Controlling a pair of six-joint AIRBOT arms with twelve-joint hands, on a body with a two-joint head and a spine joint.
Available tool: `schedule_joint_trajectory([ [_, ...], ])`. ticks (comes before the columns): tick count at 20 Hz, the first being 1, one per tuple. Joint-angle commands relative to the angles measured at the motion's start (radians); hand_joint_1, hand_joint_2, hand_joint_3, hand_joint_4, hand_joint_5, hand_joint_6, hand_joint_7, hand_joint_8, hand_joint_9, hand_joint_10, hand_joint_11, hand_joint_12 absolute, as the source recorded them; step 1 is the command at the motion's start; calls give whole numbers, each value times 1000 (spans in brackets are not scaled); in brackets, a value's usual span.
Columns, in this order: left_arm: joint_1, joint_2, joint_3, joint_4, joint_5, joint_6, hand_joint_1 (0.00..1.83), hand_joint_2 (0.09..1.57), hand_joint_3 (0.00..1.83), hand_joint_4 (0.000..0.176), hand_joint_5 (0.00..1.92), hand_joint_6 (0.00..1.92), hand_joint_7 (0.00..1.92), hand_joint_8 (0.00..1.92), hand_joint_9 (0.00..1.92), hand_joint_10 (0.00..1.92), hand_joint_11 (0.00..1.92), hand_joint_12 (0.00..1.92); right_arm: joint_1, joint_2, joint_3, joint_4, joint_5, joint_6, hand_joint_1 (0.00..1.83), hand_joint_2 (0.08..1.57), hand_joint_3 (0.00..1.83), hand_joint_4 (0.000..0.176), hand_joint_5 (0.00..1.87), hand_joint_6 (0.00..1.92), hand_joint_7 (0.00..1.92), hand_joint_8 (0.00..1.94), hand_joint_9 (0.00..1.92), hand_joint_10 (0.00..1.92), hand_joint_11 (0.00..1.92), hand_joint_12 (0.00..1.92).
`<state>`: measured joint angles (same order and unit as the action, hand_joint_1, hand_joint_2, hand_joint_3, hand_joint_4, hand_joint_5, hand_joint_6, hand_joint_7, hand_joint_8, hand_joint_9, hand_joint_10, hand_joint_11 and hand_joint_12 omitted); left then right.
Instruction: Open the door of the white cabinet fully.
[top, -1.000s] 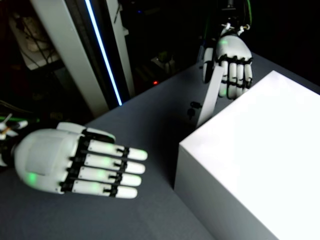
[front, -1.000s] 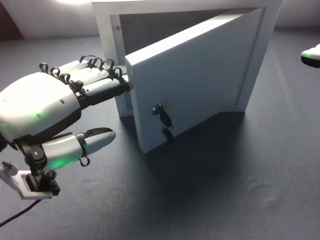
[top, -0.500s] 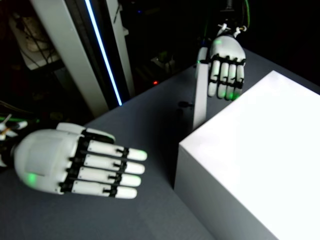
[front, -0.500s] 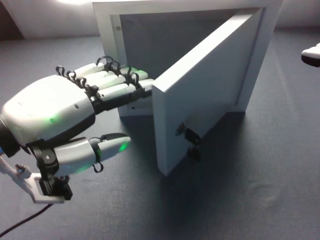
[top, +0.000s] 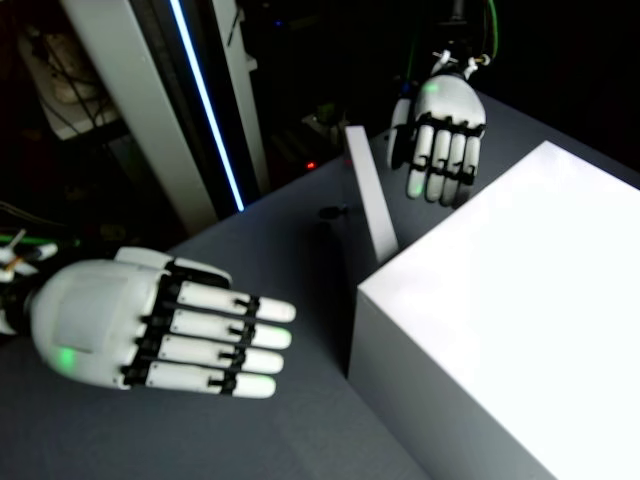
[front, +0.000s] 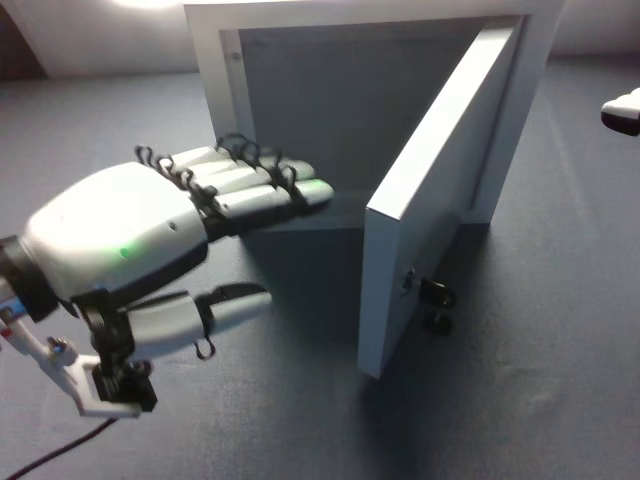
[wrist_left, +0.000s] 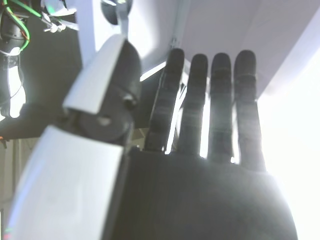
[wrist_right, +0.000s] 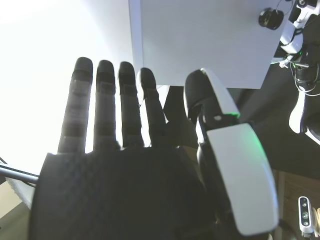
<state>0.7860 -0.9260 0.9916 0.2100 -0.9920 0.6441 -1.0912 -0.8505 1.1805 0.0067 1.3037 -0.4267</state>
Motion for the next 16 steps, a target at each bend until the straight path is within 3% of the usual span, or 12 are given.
schedule_joint_trajectory([
  [1,-13,-3,3,-6,-104,-9,492,1436,8,0,211,1,205,3,209,3,179,289,5,3,5,36,117,7,531,1399,0,0,283,4,288,4,269,2,264,5],
  [3,-48,-38,17,51,-64,-40,444,1450,9,0,153,0,177,1,195,2,139,273,5,3,5,36,117,11,515,1404,1,0,272,1,283,1,261,1,257,1],
  [8,-96,-78,37,127,-17,-83,561,1439,0,0,254,13,244,10,239,8,227,282,5,2,5,36,117,11,513,1403,0,0,270,0,284,2,264,3,264,7],
  [10,-121,-95,46,164,3,-103,508,1435,1,0,268,1,263,1,266,0,287,233,5,2,5,36,117,11,513,1407,2,0,276,3,289,3,269,4,263,6],
  [16,-158,-123,54,209,25,-117,576,1422,0,0,267,0,251,0,230,0,277,97,5,-2,7,36,117,11,492,1397,0,0,282,3,295,3,277,4,269,12],
])
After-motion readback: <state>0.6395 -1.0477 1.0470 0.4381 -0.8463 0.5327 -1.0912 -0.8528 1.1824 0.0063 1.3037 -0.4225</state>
